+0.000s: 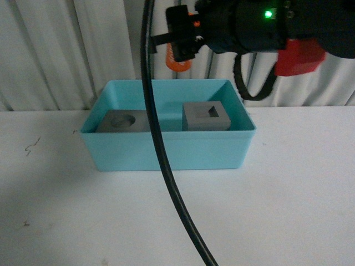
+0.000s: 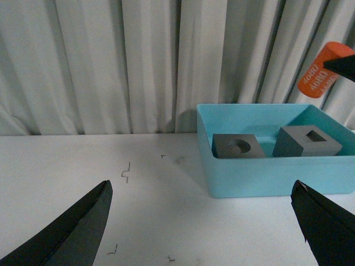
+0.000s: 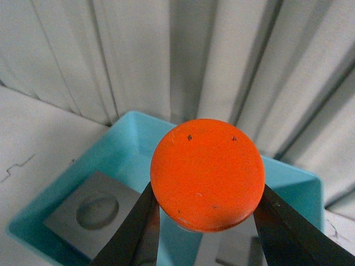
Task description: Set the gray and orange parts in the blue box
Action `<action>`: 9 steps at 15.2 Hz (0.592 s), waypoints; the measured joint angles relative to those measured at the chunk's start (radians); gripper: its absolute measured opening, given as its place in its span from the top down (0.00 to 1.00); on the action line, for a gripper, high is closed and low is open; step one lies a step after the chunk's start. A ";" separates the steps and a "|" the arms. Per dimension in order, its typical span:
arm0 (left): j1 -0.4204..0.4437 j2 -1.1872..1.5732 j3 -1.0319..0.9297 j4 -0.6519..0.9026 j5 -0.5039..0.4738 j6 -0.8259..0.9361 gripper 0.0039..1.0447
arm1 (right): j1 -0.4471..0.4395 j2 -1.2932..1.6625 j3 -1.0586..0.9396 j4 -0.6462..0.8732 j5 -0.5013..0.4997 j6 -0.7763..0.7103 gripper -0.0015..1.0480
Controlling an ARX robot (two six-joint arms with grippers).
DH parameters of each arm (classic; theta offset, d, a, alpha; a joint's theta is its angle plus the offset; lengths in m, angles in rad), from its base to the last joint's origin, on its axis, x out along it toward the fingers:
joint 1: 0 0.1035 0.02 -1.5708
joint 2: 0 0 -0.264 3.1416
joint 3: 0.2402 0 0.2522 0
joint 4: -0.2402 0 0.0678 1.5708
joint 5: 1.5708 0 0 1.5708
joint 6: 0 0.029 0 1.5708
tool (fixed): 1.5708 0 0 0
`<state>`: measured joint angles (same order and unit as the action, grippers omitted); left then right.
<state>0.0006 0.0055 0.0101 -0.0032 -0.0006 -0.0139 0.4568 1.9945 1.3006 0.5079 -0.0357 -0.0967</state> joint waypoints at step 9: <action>0.000 0.000 0.000 0.000 0.000 0.000 0.06 | 0.048 0.212 0.107 -0.010 0.148 0.127 0.59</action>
<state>0.0006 0.0055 0.0101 -0.0036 -0.0006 -0.0139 0.5045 2.2066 1.4075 0.4976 0.1120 0.0303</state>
